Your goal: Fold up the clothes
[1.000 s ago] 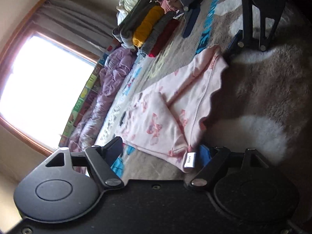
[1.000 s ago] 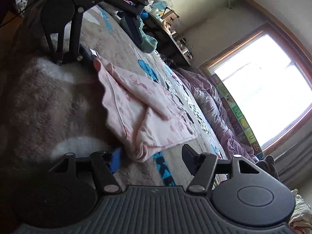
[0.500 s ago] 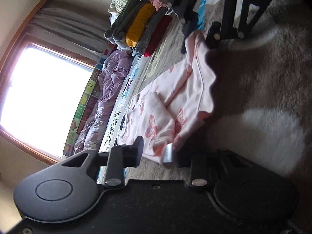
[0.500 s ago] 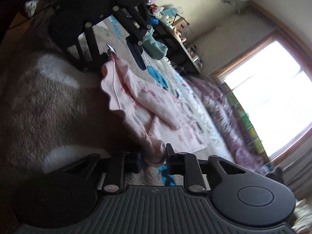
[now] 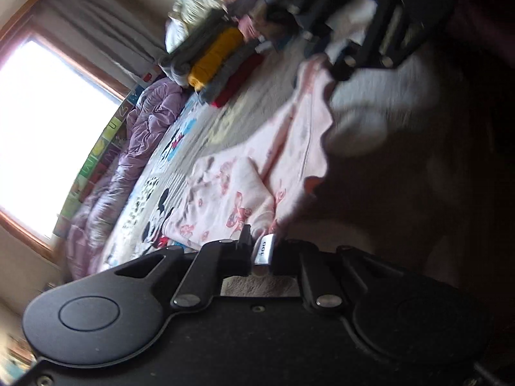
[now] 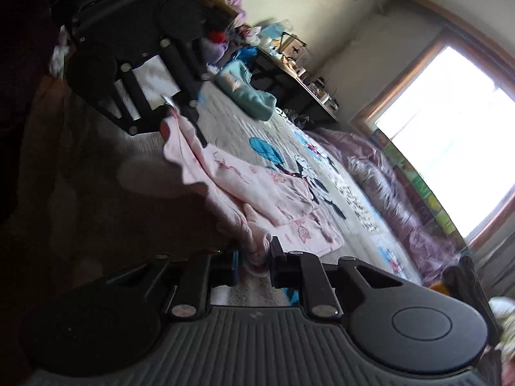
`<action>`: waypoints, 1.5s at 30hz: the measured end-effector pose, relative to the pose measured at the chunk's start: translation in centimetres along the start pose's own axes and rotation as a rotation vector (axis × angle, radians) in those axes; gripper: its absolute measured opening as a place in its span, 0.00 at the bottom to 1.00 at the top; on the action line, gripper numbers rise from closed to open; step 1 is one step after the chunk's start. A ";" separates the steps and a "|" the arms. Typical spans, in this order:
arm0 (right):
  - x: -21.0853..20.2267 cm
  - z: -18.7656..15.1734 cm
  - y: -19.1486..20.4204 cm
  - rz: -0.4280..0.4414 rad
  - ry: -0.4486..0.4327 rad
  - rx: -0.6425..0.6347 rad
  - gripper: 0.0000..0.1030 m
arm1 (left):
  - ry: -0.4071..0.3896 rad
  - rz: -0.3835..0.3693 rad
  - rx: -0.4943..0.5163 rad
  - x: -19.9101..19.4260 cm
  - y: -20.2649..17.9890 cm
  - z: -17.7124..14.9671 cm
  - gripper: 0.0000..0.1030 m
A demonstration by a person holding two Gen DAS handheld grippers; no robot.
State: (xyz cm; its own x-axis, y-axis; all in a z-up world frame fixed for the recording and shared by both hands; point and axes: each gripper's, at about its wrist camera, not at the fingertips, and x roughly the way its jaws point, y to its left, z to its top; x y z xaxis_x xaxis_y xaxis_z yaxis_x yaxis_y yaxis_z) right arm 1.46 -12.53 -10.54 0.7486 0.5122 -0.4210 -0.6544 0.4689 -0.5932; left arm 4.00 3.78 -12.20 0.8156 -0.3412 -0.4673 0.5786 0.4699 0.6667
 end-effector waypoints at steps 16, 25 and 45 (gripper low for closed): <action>2.8 -0.9 -12.5 0.087 -0.223 0.572 0.19 | -0.321 -0.178 -0.778 6.0 13.1 -2.0 0.08; 10.3 -5.8 -19.0 0.227 -0.301 0.958 0.23 | -0.286 -0.281 -1.011 11.6 16.5 -3.9 0.08; 19.4 -11.0 -19.0 0.362 -0.120 1.274 0.06 | -0.087 -0.274 -1.278 17.3 18.4 -7.7 0.09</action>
